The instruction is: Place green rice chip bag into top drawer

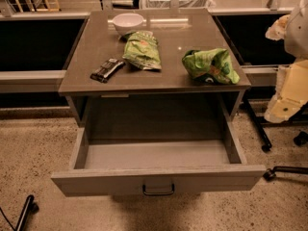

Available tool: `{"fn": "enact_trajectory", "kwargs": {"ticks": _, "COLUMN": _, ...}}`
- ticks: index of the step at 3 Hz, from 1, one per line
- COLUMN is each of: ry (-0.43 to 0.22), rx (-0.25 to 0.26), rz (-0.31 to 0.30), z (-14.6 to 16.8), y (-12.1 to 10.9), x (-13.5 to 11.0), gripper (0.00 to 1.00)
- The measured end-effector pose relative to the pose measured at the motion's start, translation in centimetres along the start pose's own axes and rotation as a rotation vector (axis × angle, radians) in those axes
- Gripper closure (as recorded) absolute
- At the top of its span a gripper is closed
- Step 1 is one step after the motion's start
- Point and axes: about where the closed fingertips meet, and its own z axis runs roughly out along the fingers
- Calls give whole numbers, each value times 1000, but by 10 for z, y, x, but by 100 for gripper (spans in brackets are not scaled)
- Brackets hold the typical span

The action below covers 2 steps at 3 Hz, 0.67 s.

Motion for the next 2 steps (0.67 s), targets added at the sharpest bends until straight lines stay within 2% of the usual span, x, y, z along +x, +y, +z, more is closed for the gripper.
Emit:
{"fn": "enact_trajectory", "kwargs": {"ticks": 1, "ry": 0, "rx": 0, "rz": 0, "z": 0, "y": 0, "x": 0, "gripper": 0}}
{"fn": "enact_trajectory", "kwargs": {"ticks": 2, "ry": -19, "rx": 20, "rz": -50, "z": 25, "y": -28, "x": -14, "gripper": 0}}
